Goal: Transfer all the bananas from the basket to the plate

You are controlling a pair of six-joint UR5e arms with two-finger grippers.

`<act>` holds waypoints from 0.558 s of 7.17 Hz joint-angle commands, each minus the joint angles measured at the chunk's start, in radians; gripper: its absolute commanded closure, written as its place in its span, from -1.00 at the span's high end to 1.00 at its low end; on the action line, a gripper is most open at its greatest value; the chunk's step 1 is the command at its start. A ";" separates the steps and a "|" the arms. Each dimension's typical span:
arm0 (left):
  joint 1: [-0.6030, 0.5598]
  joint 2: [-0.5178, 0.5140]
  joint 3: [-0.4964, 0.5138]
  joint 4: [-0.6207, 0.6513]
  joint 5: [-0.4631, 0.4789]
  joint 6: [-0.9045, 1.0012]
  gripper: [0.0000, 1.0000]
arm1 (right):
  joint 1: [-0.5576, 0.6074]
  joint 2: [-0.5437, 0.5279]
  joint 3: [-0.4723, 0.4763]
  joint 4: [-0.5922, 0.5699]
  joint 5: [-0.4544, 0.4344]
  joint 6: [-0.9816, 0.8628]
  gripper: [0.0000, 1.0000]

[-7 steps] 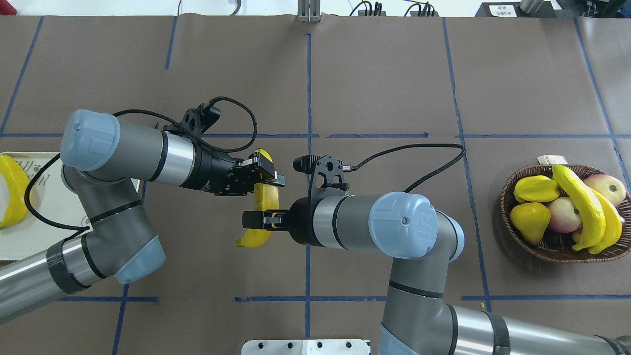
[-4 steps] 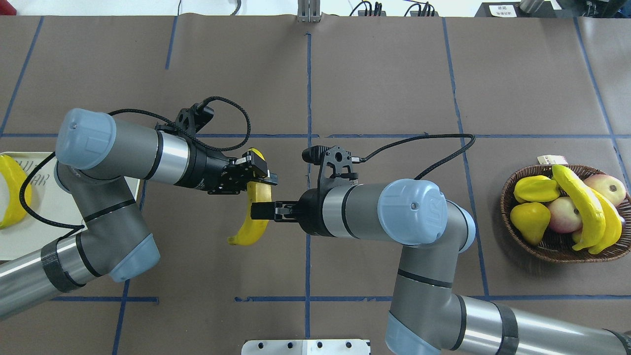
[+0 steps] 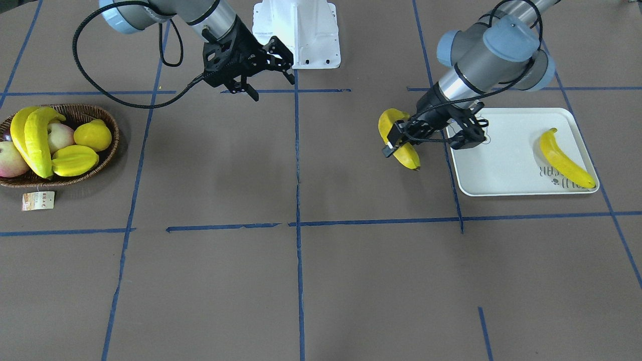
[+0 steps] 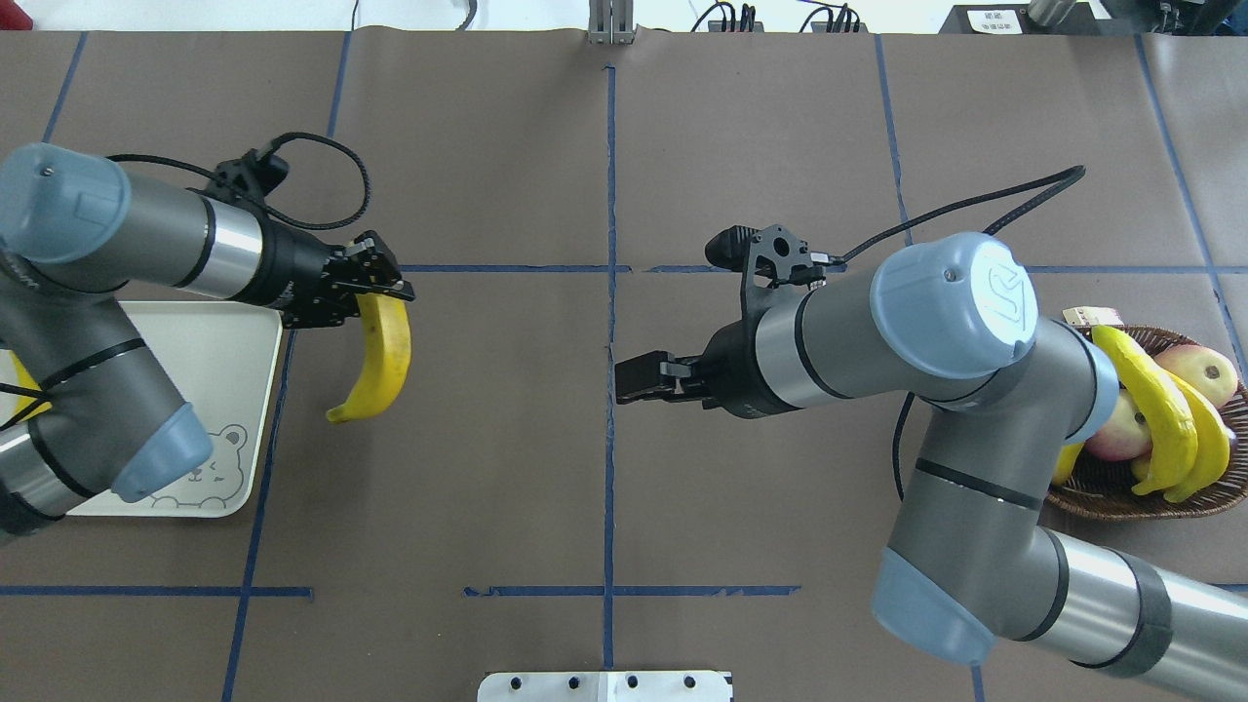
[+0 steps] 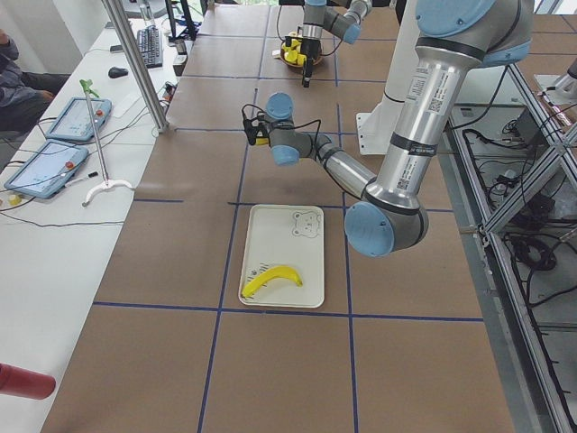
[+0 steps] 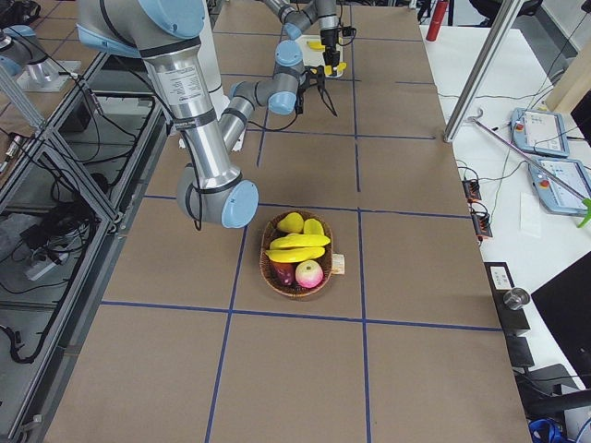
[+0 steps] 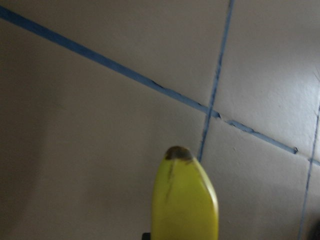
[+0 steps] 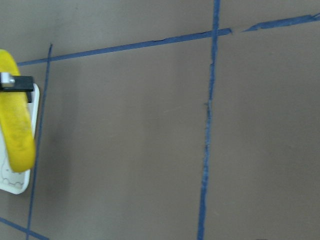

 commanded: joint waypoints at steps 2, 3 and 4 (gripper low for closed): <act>-0.109 0.224 -0.015 0.048 -0.006 0.003 -1.00 | 0.074 -0.031 0.007 -0.201 0.025 -0.203 1.00; -0.129 0.258 0.002 0.048 -0.003 0.000 -1.00 | 0.103 -0.059 0.006 -0.204 0.051 -0.243 1.00; -0.159 0.296 0.051 0.039 -0.001 0.004 -0.99 | 0.142 -0.087 0.007 -0.204 0.088 -0.280 1.00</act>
